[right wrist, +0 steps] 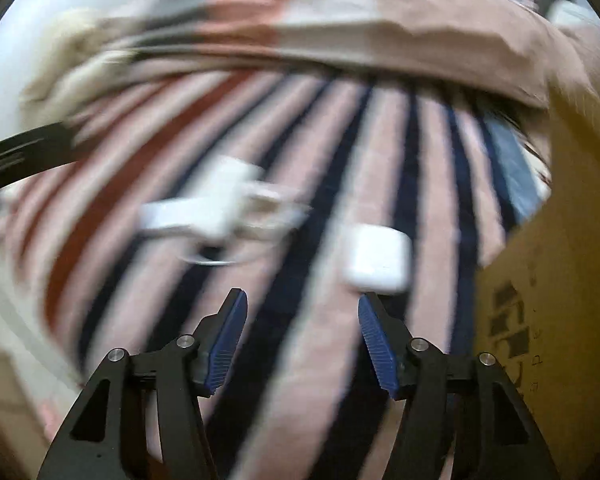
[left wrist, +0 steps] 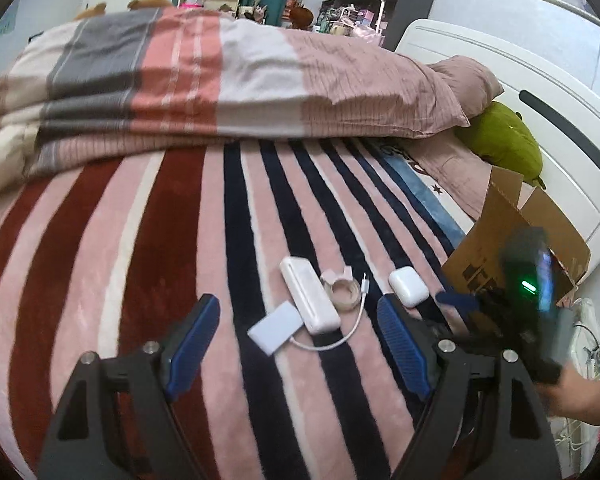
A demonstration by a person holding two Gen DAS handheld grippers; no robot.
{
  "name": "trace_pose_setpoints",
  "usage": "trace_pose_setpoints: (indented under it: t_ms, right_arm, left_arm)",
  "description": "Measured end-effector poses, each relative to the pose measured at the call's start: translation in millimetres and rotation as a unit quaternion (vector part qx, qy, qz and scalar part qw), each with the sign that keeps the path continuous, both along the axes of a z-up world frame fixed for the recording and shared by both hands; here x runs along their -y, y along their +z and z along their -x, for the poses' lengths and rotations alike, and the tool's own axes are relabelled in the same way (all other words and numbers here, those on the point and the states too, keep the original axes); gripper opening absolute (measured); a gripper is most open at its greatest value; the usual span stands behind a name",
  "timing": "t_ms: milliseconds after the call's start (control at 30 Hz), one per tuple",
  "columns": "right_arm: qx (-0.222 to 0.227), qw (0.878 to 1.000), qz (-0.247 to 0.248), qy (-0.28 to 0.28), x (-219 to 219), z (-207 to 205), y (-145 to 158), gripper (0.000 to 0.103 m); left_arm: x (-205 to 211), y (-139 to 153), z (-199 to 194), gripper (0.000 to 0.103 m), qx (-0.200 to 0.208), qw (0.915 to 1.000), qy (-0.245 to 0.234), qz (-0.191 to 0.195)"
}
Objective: Organize rigid objects
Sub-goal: 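Grasp the white earbud case with the right gripper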
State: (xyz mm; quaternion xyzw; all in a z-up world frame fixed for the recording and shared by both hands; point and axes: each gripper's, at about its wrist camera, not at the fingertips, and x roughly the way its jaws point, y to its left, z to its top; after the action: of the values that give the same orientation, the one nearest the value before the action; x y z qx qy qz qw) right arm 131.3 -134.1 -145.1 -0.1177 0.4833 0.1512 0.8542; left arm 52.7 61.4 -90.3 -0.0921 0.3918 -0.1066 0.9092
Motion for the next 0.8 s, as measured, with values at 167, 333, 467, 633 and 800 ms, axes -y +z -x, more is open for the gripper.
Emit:
trace_pose_setpoints:
  t_ms: [167, 333, 467, 633, 800]
  right_arm:
    - [-0.005, 0.999, -0.002, -0.038, 14, -31, -22, 0.066]
    - [0.023, 1.000, 0.012, -0.015, 5, -42, -22, 0.039]
    - [0.033, 0.999, -0.013, 0.023, 0, -27, -7, 0.039]
    - [0.048, 0.990, -0.080, 0.110, -13, 12, 40, 0.039]
    - [0.082, 0.975, -0.132, 0.162, -14, 40, 95, 0.039]
  left_arm:
    - [6, -5, 2, 0.079, -0.006, 1.0000, -0.005, 0.001]
    - [8, -2, 1, 0.079, -0.005, 1.0000, -0.007, 0.001]
    - [13, 7, -3, 0.079, -0.005, 0.9997, -0.021, 0.008]
    - [30, 32, -8, 0.078, 0.008, 0.9960, -0.076, 0.046]
    - [59, 63, -16, 0.074, 0.019, 0.9856, -0.142, 0.090]
